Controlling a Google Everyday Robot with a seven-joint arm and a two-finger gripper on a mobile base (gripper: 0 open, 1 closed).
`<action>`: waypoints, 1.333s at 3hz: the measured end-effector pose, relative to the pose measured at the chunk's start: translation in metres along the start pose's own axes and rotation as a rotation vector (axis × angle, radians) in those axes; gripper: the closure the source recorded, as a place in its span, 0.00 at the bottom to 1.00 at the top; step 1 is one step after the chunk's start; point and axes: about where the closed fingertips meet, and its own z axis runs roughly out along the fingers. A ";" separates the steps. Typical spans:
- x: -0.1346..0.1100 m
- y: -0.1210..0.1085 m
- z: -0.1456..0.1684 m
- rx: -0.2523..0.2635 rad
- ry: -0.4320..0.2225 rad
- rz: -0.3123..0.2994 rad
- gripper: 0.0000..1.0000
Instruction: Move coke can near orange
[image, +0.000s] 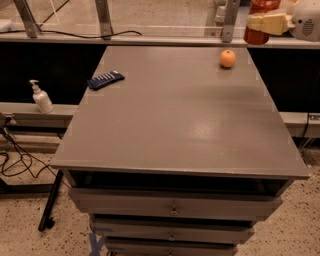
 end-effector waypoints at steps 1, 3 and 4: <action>0.013 -0.031 0.028 0.111 -0.012 0.035 1.00; 0.072 -0.079 0.027 0.269 0.048 0.136 1.00; 0.093 -0.087 0.029 0.284 0.065 0.171 1.00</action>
Offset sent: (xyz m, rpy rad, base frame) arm 0.0834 -0.0818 -0.0604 0.1015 0.0522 -0.3664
